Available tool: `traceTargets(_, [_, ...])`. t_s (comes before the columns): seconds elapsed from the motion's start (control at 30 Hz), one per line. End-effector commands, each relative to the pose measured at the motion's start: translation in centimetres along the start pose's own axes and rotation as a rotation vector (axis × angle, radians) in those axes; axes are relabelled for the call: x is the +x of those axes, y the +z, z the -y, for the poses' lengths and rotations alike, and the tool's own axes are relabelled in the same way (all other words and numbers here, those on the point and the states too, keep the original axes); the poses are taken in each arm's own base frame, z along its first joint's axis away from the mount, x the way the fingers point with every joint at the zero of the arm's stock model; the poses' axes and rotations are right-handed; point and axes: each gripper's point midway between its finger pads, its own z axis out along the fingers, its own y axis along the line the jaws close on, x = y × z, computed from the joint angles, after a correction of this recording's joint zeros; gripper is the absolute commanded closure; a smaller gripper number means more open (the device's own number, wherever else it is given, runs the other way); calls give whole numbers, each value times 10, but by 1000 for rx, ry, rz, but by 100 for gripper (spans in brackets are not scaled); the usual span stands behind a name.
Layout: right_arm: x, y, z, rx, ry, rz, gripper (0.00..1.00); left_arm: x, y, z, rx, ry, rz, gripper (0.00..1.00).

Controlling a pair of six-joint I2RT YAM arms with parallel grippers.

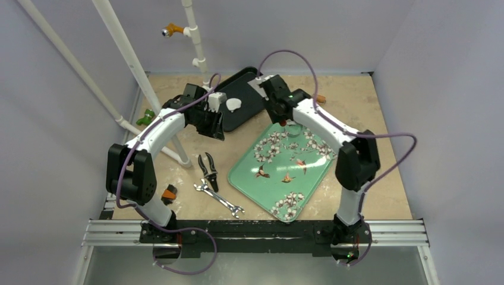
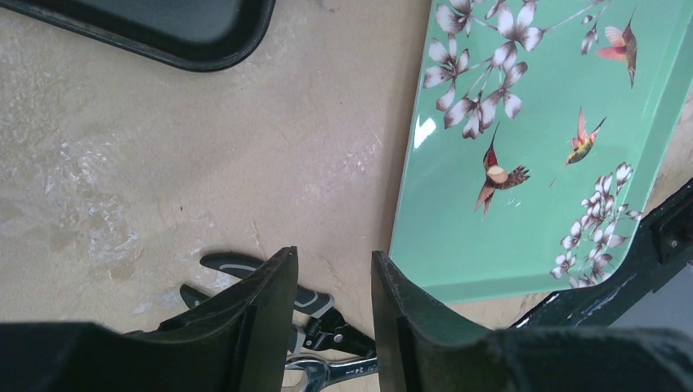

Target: Roll out the dumpling wrappers from the dough

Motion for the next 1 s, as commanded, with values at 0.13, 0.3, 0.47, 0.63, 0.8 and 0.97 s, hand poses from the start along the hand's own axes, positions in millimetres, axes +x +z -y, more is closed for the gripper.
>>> traceTargets(0.13, [112, -59, -18, -15, 225, -129, 100, -4, -18, 9, 62, 84, 49, 62])
traceTargets(0.3, [182, -67, -56, -79, 246, -244, 100, 3, -20, 10, 64, 98, 22, 62])
traceTargets(0.47, [209, -58, -61, -82, 305, -250, 100, 0, -21, 14, 78, 99, 33, 61])
traceTargets(0.63, [229, -50, -63, -69, 316, -291, 89, -3, -25, 23, 106, 111, 41, 60])
traceTargets(0.8, [218, -63, -57, -69, 327, -253, 47, 2, -34, 44, 205, 91, 11, 54])
traceTargets(0.97, [177, -84, -47, -98, 335, -110, 4, 5, -46, 47, 203, 195, 23, 46])
